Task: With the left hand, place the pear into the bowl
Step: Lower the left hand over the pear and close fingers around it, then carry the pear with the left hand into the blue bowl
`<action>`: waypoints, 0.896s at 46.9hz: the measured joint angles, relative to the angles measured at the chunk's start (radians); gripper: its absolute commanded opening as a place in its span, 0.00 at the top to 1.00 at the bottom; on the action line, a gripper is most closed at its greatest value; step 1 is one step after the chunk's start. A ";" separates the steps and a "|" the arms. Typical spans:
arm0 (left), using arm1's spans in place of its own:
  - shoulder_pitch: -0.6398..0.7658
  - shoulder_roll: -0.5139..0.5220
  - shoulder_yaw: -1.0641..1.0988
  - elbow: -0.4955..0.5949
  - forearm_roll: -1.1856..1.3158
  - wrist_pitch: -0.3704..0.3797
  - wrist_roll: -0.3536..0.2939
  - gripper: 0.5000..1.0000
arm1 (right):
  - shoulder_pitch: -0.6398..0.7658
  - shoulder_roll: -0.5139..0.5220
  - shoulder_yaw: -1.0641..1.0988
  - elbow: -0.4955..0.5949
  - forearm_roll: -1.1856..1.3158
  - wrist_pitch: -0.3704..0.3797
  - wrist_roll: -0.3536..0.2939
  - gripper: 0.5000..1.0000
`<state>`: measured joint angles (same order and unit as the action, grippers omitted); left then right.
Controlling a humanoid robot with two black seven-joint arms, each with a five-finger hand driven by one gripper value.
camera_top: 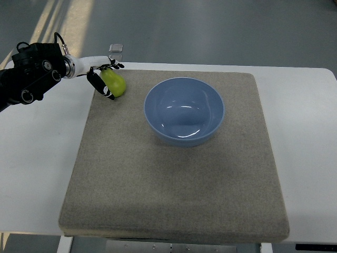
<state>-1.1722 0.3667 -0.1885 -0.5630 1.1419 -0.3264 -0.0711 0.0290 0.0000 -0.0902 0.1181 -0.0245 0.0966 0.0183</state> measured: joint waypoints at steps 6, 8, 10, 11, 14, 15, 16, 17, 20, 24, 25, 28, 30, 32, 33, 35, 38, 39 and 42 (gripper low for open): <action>0.002 0.000 0.000 0.000 0.000 0.000 -0.001 0.06 | 0.000 0.000 0.000 0.000 0.000 0.000 0.000 0.15; 0.002 0.000 0.000 0.000 0.002 0.000 -0.001 0.13 | 0.000 0.000 0.000 0.000 0.000 0.000 0.000 0.15; 0.002 0.000 0.000 -0.001 0.002 0.000 -0.001 0.22 | 0.000 0.000 0.000 0.000 0.000 0.000 0.000 0.15; 0.002 0.000 0.000 -0.001 0.002 0.000 -0.001 0.26 | 0.000 0.000 0.000 0.000 0.000 0.000 0.000 0.15; 0.002 0.000 0.000 -0.001 0.004 0.000 -0.001 0.36 | 0.000 0.000 0.000 0.000 0.000 0.000 0.000 0.15; 0.002 0.000 0.000 -0.001 0.004 0.000 -0.001 0.41 | 0.000 0.000 0.000 0.000 0.000 0.000 0.000 0.15; 0.002 0.000 0.000 -0.001 0.004 0.000 -0.001 0.43 | 0.000 0.000 0.000 0.000 0.000 0.000 0.000 0.15; 0.002 0.000 0.000 -0.001 0.004 -0.001 -0.001 0.44 | 0.000 0.000 0.000 0.000 0.000 0.000 0.000 0.15; 0.002 0.000 0.000 -0.001 0.004 -0.002 -0.001 0.66 | 0.000 0.000 0.000 0.000 0.000 0.000 0.000 0.15; 0.002 0.001 0.000 -0.002 0.005 -0.002 -0.001 0.84 | 0.000 0.000 0.000 0.000 0.000 0.000 0.000 0.15; 0.002 0.001 0.000 -0.002 0.005 -0.002 -0.001 0.89 | 0.000 0.000 0.000 0.000 0.000 0.000 0.000 0.15; 0.002 0.002 0.000 -0.004 0.005 -0.002 -0.001 0.99 | 0.000 0.000 0.000 0.000 0.000 0.000 0.000 0.15; 0.001 0.003 0.000 -0.005 0.006 -0.002 -0.001 1.00 | 0.000 0.000 0.000 0.000 0.000 0.000 0.000 0.15; -0.001 0.004 0.000 -0.007 0.006 -0.002 -0.001 1.00 | 0.000 0.000 0.000 0.000 0.000 0.000 0.000 0.15; -0.003 0.006 0.000 -0.008 0.006 -0.002 -0.001 1.00 | 0.000 0.000 0.000 0.000 0.000 0.000 0.000 0.15; -0.007 0.009 0.000 -0.009 0.006 -0.002 -0.001 1.00 | 0.000 0.000 0.000 0.000 0.000 0.000 0.000 0.15; -0.015 0.014 0.000 -0.013 0.003 -0.005 -0.001 1.00 | 0.000 0.000 0.000 0.000 0.000 0.000 0.000 0.15; -0.020 0.016 0.000 -0.014 0.001 -0.006 -0.001 1.00 | 0.000 0.000 0.000 0.000 0.000 0.000 0.000 0.15; -0.045 0.034 -0.001 -0.032 -0.004 -0.012 -0.002 1.00 | 0.000 0.000 0.000 0.000 0.000 0.000 0.000 0.15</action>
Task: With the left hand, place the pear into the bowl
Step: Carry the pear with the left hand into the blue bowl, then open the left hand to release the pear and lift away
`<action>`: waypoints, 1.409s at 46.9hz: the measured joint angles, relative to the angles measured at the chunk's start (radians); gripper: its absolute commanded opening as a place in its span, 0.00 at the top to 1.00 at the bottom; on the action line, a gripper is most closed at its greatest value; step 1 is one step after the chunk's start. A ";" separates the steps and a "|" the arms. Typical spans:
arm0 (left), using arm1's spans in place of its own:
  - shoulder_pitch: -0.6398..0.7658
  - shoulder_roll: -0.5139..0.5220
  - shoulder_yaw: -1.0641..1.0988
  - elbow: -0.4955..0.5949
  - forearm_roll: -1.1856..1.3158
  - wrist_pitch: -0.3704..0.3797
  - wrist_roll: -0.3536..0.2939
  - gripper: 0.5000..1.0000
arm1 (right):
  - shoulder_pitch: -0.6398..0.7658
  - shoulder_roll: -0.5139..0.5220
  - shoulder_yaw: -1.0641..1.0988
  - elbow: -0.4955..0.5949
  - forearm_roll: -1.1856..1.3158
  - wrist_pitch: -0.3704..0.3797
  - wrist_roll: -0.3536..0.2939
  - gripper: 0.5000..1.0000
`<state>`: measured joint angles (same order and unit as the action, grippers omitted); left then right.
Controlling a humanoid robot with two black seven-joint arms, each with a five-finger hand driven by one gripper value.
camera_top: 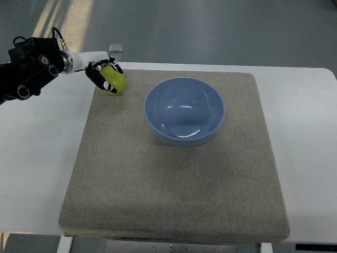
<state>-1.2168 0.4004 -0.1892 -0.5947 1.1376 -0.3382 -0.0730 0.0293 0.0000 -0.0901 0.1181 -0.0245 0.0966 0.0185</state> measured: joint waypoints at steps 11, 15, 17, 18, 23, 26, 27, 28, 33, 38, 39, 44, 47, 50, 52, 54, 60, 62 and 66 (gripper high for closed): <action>-0.097 0.166 -0.005 -0.243 -0.010 -0.005 -0.001 1.00 | 0.000 0.000 0.000 0.000 0.000 0.000 0.000 0.15; -0.123 0.205 -0.006 -0.341 -0.011 -0.007 -0.001 1.00 | 0.000 0.000 0.000 0.000 0.000 0.000 0.000 0.15; -0.135 0.224 -0.007 -0.383 -0.012 -0.008 -0.001 1.00 | 0.000 0.000 0.000 0.000 0.000 0.000 0.000 0.15; -0.139 0.230 -0.008 -0.402 -0.012 -0.012 -0.001 1.00 | 0.000 0.000 0.000 0.000 0.000 0.000 0.000 0.15; -0.155 0.238 -0.008 -0.485 -0.009 -0.043 -0.001 1.00 | 0.000 0.000 0.000 0.000 0.000 0.000 0.000 0.15; -0.160 0.235 -0.006 -0.532 -0.001 -0.053 0.000 1.00 | 0.000 0.000 0.000 0.000 0.000 0.000 0.000 0.15; -0.160 0.233 -0.005 -0.550 0.001 -0.054 0.000 1.00 | 0.000 0.000 0.000 0.000 0.000 0.000 0.000 0.15; -0.160 0.231 -0.005 -0.563 0.002 -0.054 0.001 1.00 | 0.000 0.000 0.000 0.000 0.000 0.000 0.000 0.15; -0.161 0.216 -0.004 -0.621 0.006 -0.056 0.001 1.00 | 0.000 0.000 0.000 0.000 0.000 0.000 0.000 0.15; -0.155 0.161 -0.001 -0.635 0.016 -0.056 0.003 1.00 | 0.000 0.000 0.000 0.000 0.000 0.000 0.000 0.15; -0.151 0.144 -0.001 -0.633 0.022 -0.056 0.004 1.00 | 0.000 0.000 0.000 0.000 0.000 0.000 0.000 0.15; -0.139 0.093 0.001 -0.628 0.066 -0.048 0.006 1.00 | 0.000 0.000 0.000 0.000 0.000 0.000 0.000 0.15; -0.136 0.071 0.001 -0.613 0.090 -0.043 0.007 1.00 | 0.000 0.000 0.000 0.000 0.000 0.000 0.000 0.15; -0.120 0.042 0.001 -0.591 0.101 -0.041 0.007 1.00 | 0.000 0.000 0.000 0.000 0.000 0.000 0.000 0.15; -0.110 0.023 0.001 -0.575 0.109 -0.041 0.007 1.00 | 0.000 0.000 0.000 0.000 0.000 0.000 0.000 0.15; -0.100 0.012 0.001 -0.563 0.121 -0.041 0.007 1.00 | 0.000 0.000 0.000 0.000 0.000 0.000 0.000 0.15; -0.071 -0.009 0.001 -0.559 0.182 -0.041 0.006 0.89 | 0.000 0.000 0.000 0.000 0.000 0.000 0.000 0.15; -0.065 -0.017 0.001 -0.559 0.193 -0.041 0.006 0.75 | 0.000 0.000 0.000 0.000 0.000 0.000 0.000 0.15; -0.060 -0.028 0.000 -0.558 0.195 -0.040 0.006 0.45 | 0.000 0.000 0.000 0.000 0.000 0.000 0.000 0.15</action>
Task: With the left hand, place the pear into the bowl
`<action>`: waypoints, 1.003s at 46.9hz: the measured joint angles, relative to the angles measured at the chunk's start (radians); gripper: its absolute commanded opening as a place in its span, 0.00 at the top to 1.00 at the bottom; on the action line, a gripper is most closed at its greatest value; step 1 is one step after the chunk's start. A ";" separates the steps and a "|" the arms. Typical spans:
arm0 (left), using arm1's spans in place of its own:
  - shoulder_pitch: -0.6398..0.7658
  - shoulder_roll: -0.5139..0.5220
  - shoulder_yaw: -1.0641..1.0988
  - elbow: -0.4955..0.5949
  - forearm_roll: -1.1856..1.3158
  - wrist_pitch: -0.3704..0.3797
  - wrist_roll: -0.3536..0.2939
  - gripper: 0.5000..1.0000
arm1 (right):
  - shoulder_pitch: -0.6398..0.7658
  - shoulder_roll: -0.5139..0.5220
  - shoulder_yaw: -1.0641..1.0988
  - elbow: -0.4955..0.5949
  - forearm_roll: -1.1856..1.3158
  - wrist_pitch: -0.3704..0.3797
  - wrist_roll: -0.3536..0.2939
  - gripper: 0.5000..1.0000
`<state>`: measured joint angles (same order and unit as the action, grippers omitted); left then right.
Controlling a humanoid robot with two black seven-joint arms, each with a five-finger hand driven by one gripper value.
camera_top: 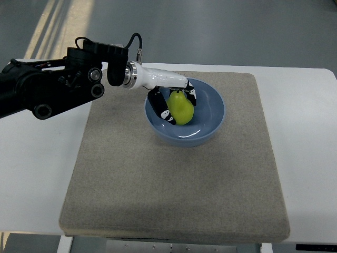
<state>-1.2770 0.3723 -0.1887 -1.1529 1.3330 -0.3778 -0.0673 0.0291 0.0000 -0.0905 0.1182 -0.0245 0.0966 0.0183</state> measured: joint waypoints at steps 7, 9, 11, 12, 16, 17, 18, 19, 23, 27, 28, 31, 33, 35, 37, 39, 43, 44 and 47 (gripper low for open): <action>0.001 -0.008 -0.003 0.001 -0.009 0.001 0.000 0.02 | 0.000 0.000 0.000 0.000 0.000 0.000 0.000 0.15; 0.002 -0.009 -0.004 0.001 -0.014 0.001 0.000 0.01 | 0.000 0.000 0.000 0.000 0.000 0.000 0.000 0.15; 0.003 -0.007 -0.005 0.001 -0.018 0.001 0.000 0.01 | 0.000 0.000 0.000 0.000 0.000 0.000 0.000 0.15; 0.004 -0.006 -0.005 0.001 -0.019 0.000 0.000 0.01 | 0.000 0.000 0.001 0.000 0.000 0.000 0.000 0.15; 0.004 0.000 -0.008 0.000 -0.023 -0.001 0.001 0.01 | 0.000 0.000 0.000 0.000 0.000 0.000 0.000 0.15; 0.005 0.001 -0.009 -0.001 -0.025 -0.001 0.001 0.01 | 0.000 0.000 0.000 0.000 0.000 0.000 0.000 0.15; 0.005 0.003 -0.010 -0.001 -0.026 -0.001 0.001 0.01 | 0.000 0.000 0.000 0.000 0.000 0.000 0.000 0.15; 0.005 0.004 -0.011 -0.001 -0.028 -0.001 0.001 0.01 | 0.000 0.000 0.000 0.000 0.000 0.000 0.000 0.15; 0.013 0.011 -0.019 0.000 -0.056 0.000 0.001 0.01 | 0.000 0.000 0.001 0.000 0.000 0.000 0.000 0.15; 0.017 0.031 -0.043 0.005 -0.155 0.002 0.000 0.01 | 0.000 0.000 0.000 0.000 0.000 0.000 0.000 0.15; 0.017 0.038 -0.051 0.009 -0.189 0.002 0.000 0.01 | 0.000 0.000 0.000 0.000 0.000 0.000 0.000 0.15; 0.015 0.056 -0.077 0.025 -0.300 0.002 0.000 0.01 | 0.000 0.000 0.000 0.000 0.000 0.000 0.000 0.15; 0.014 0.067 -0.091 0.039 -0.370 0.002 0.000 0.01 | 0.000 0.000 0.000 0.000 0.000 0.000 0.000 0.15; 0.013 0.081 -0.104 0.055 -0.440 0.002 0.001 0.01 | 0.000 0.000 0.000 0.000 0.000 0.000 0.000 0.15; 0.012 0.093 -0.121 0.070 -0.499 0.002 0.001 0.01 | 0.000 0.000 0.000 0.000 0.000 0.000 0.000 0.15; 0.012 0.106 -0.148 0.086 -0.568 0.002 0.002 0.01 | 0.000 0.000 0.000 0.000 0.000 0.000 0.000 0.15; 0.018 0.137 -0.199 0.122 -0.694 0.002 0.005 0.01 | 0.000 0.000 0.001 0.000 0.000 0.000 0.000 0.15; 0.020 0.144 -0.207 0.131 -0.721 0.001 0.006 0.01 | 0.000 0.000 0.001 0.000 0.000 0.000 0.000 0.15; 0.035 0.160 -0.217 0.160 -0.793 0.000 0.008 0.01 | 0.000 0.000 0.000 0.000 0.000 0.000 0.000 0.15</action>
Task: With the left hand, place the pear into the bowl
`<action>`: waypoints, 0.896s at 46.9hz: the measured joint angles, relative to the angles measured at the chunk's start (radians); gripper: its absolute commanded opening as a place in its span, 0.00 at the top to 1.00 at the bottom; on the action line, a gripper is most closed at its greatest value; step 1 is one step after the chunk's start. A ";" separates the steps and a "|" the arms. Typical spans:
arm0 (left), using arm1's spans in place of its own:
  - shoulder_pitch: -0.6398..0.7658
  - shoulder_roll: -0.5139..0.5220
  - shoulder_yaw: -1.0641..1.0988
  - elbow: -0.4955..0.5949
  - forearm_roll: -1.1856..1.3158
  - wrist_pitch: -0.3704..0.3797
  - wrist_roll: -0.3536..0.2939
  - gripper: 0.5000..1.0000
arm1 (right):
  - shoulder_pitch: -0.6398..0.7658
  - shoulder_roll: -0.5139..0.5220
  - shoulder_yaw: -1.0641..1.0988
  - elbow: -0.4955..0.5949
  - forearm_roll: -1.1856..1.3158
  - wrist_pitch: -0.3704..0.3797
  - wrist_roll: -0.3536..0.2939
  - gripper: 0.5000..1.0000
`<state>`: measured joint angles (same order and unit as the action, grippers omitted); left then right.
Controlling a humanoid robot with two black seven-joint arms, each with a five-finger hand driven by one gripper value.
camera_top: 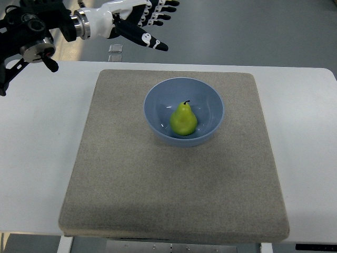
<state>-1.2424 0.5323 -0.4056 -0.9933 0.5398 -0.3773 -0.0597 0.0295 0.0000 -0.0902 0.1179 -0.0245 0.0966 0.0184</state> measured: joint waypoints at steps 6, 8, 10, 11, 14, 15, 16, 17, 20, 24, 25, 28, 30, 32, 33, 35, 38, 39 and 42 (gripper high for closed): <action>0.038 0.006 -0.002 0.109 -0.110 -0.002 0.000 0.01 | 0.000 0.000 0.000 0.000 0.000 0.000 0.000 0.15; 0.057 0.003 -0.002 0.152 -0.149 -0.008 0.001 0.01 | 0.000 0.000 0.000 0.000 0.000 0.000 0.000 0.15; 0.079 -0.001 -0.002 0.189 -0.198 -0.015 0.001 0.01 | 0.000 0.000 0.000 0.000 0.000 0.000 0.000 0.15; 0.089 -0.002 -0.002 0.204 -0.223 -0.017 0.002 0.01 | 0.000 0.000 0.000 0.000 0.000 0.000 0.000 0.15; 0.116 -0.004 -0.001 0.243 -0.309 -0.032 0.004 0.01 | 0.000 0.000 0.000 0.000 0.000 0.000 0.000 0.15; 0.124 -0.004 -0.001 0.255 -0.335 -0.040 0.005 0.01 | 0.000 0.000 0.001 0.000 0.000 0.000 0.000 0.15; 0.131 -0.005 -0.001 0.267 -0.363 -0.050 0.005 0.01 | 0.000 0.000 0.001 0.000 0.000 0.000 0.000 0.15; 0.139 -0.005 -0.001 0.281 -0.395 -0.062 0.006 0.01 | 0.000 0.000 0.000 0.000 0.000 0.000 0.000 0.15; 0.161 -0.005 -0.001 0.319 -0.484 -0.101 0.008 0.01 | 0.000 0.000 0.000 0.000 0.000 0.000 0.000 0.15; 0.191 -0.005 -0.001 0.355 -0.617 -0.154 0.010 0.01 | 0.000 0.000 0.000 0.000 0.000 0.000 0.000 0.15; 0.197 -0.005 -0.001 0.359 -0.648 -0.165 0.011 0.01 | 0.000 0.000 0.000 0.000 0.000 0.000 0.000 0.15; 0.217 -0.005 -0.001 0.365 -0.730 -0.194 0.026 0.01 | 0.000 0.000 0.000 0.000 0.000 0.000 0.000 0.15; 0.227 -0.005 -0.001 0.366 -0.771 -0.206 0.042 0.01 | 0.000 0.000 0.000 0.000 0.000 0.000 0.000 0.15; 0.238 -0.005 -0.002 0.366 -0.808 -0.213 0.057 0.01 | 0.000 0.000 0.000 0.000 0.000 0.000 0.000 0.15; 0.243 -0.005 -0.002 0.366 -0.824 -0.215 0.063 0.01 | 0.000 0.000 0.000 0.000 0.000 0.000 0.000 0.15; 0.254 -0.005 -0.002 0.366 -0.854 -0.222 0.076 0.01 | 0.000 0.000 0.001 0.000 0.000 0.000 0.000 0.15; 0.268 -0.005 -0.011 0.366 -0.894 -0.231 0.099 0.01 | 0.000 0.000 0.002 0.000 0.000 0.000 0.000 0.15; 0.275 -0.003 -0.019 0.366 -0.913 -0.233 0.110 0.01 | 0.000 0.000 0.002 0.000 0.000 0.000 0.000 0.15; 0.301 0.000 -0.053 0.367 -0.969 -0.234 0.152 0.01 | 0.000 0.000 0.003 0.000 0.000 0.000 0.000 0.15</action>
<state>-0.9413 0.5327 -0.4590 -0.6261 -0.4288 -0.6109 0.0919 0.0292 0.0000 -0.0874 0.1182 -0.0245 0.0966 0.0184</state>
